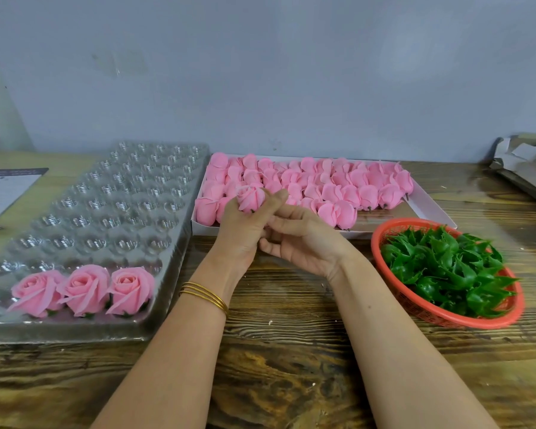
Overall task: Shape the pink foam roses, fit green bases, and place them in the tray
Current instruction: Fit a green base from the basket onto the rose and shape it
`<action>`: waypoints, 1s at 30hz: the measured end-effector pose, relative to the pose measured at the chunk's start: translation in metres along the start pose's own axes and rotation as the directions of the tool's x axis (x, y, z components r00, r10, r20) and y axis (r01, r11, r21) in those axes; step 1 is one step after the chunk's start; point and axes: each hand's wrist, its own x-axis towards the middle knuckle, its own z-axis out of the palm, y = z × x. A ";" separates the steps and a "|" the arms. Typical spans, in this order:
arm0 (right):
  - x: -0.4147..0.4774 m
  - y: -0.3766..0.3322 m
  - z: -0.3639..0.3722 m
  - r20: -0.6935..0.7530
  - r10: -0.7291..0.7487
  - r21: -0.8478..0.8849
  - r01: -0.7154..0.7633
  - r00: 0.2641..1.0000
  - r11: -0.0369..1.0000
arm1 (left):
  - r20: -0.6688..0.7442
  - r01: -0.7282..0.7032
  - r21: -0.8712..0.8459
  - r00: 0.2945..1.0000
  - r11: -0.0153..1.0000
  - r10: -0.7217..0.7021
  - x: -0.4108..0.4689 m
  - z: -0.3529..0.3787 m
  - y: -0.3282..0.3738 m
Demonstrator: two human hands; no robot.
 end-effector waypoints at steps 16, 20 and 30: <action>0.000 0.001 -0.002 0.024 -0.041 0.008 0.041 0.999 0.999 | 0.167 -0.043 0.056 0.985 0.998 0.033 0.000 -0.006 0.001; 0.000 0.002 -0.002 0.039 -0.070 0.013 0.070 0.997 0.997 | 0.162 -0.050 0.042 0.986 0.998 0.043 0.001 -0.007 0.001; 0.002 0.005 0.001 -0.110 -0.315 -0.322 0.266 0.943 0.909 | -0.026 -0.145 0.094 0.989 0.985 0.148 0.005 -0.009 0.000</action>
